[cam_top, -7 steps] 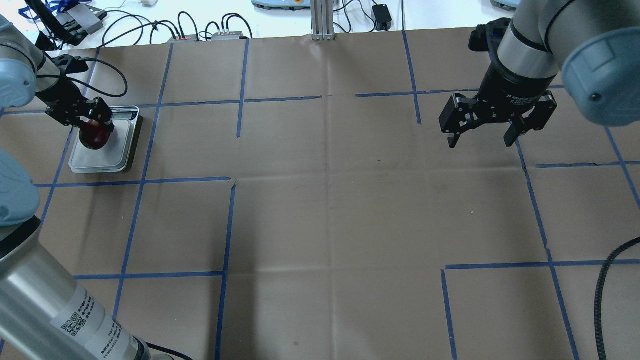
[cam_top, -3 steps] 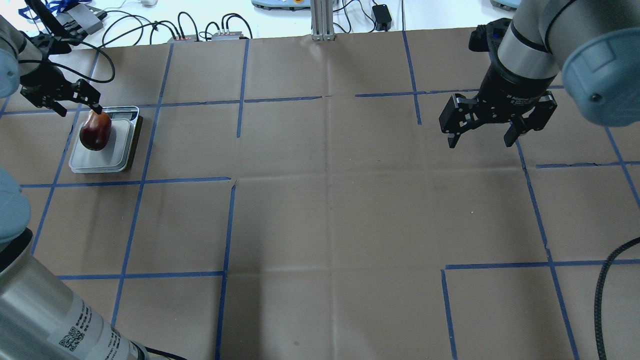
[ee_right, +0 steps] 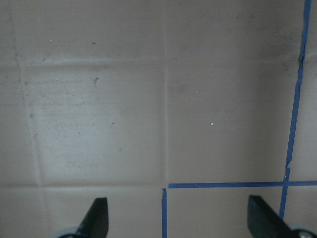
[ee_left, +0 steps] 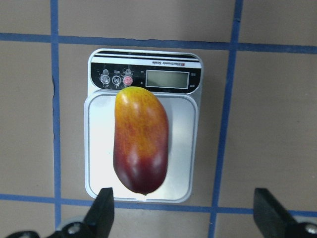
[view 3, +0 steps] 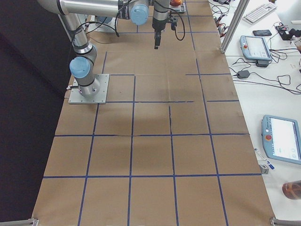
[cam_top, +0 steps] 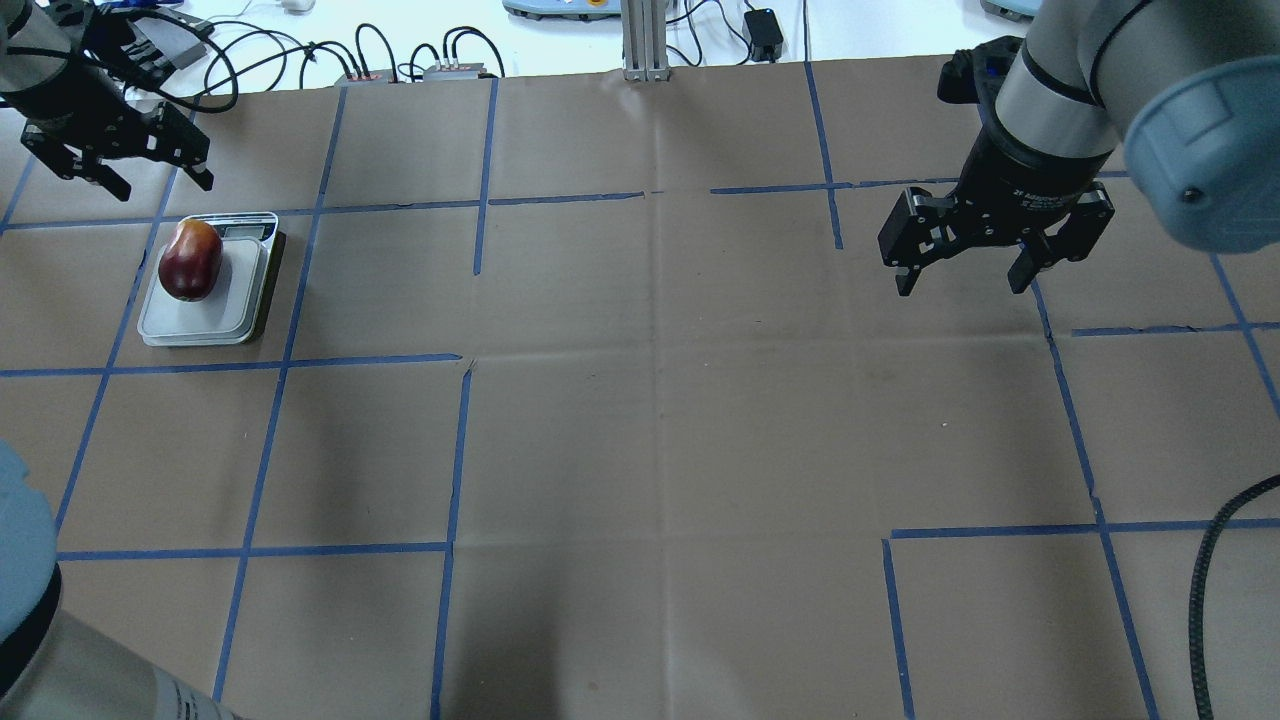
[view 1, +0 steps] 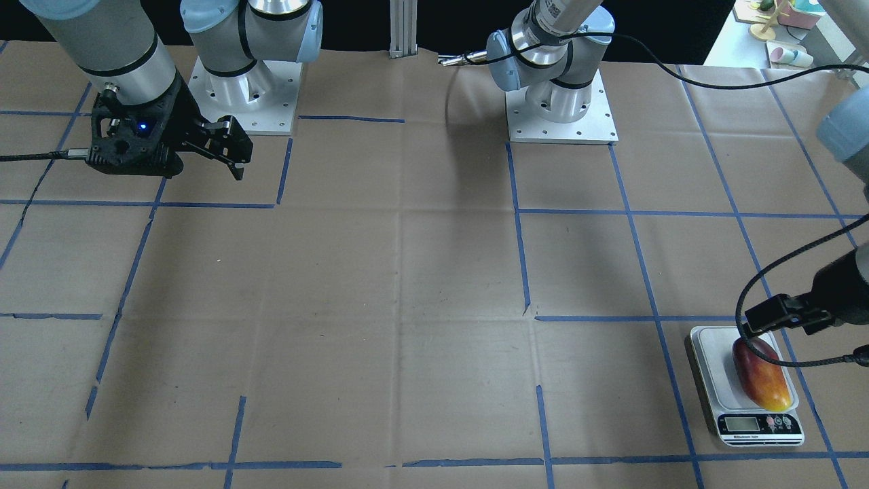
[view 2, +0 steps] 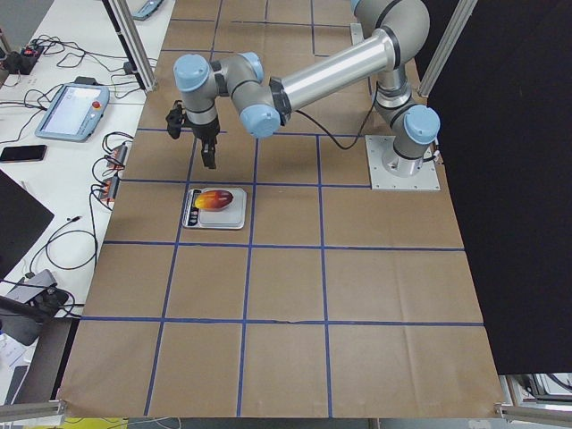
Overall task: Weigh mango
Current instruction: 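Raise the open left gripper away from the mango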
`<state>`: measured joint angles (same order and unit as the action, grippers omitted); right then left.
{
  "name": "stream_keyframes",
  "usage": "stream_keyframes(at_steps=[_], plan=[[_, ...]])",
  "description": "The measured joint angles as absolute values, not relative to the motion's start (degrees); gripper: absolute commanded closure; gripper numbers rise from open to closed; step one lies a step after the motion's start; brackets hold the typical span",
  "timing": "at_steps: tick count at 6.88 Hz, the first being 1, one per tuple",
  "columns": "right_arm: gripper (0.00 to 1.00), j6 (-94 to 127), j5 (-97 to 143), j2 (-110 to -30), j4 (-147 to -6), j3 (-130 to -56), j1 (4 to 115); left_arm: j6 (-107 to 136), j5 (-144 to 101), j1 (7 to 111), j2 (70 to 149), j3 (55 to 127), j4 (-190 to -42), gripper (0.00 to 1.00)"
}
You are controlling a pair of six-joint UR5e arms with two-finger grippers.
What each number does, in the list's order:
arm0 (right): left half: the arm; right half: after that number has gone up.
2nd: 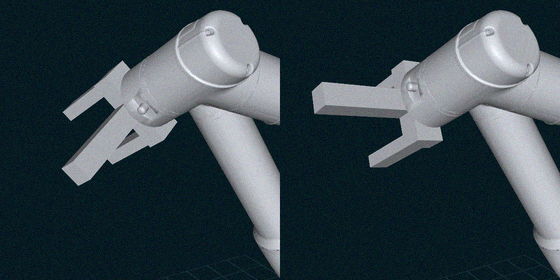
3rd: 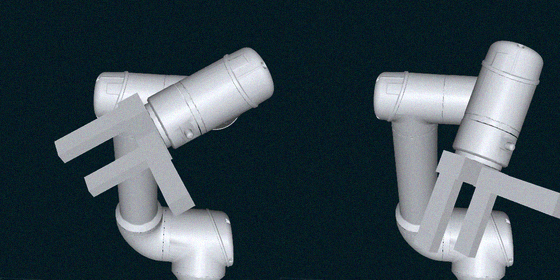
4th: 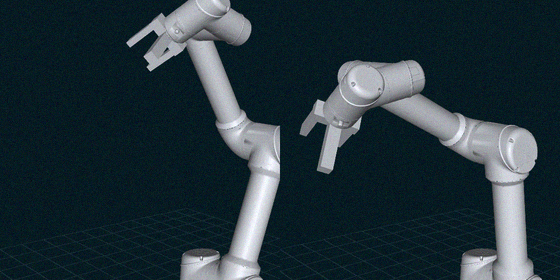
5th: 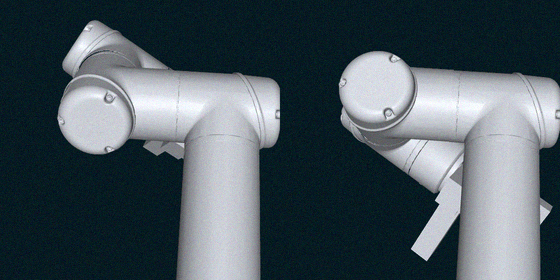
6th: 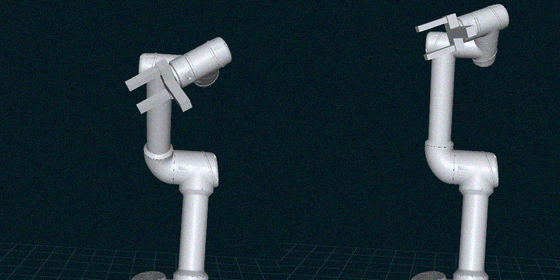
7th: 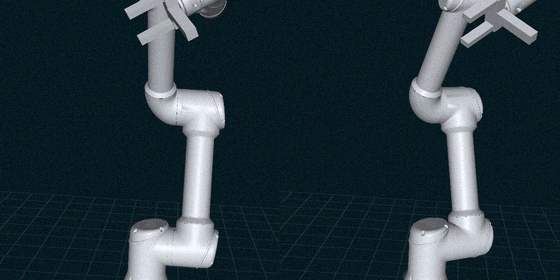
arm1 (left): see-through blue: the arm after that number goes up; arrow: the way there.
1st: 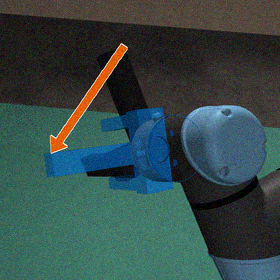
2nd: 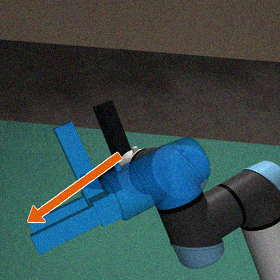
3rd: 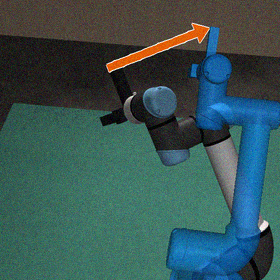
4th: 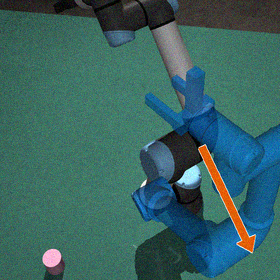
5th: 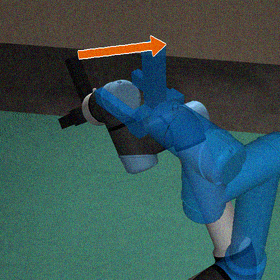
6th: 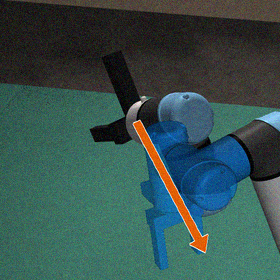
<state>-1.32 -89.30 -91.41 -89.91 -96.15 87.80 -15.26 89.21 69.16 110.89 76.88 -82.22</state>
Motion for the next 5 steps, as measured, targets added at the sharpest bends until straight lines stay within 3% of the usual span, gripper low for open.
stream_keyframes(at_steps=[5], plan=[[0.0,-1.32,-89.3,-91.44,-89.91,-96.15,87.8,0.53,89.13,88.58,97.32,85.15,-89.25,0.01]])
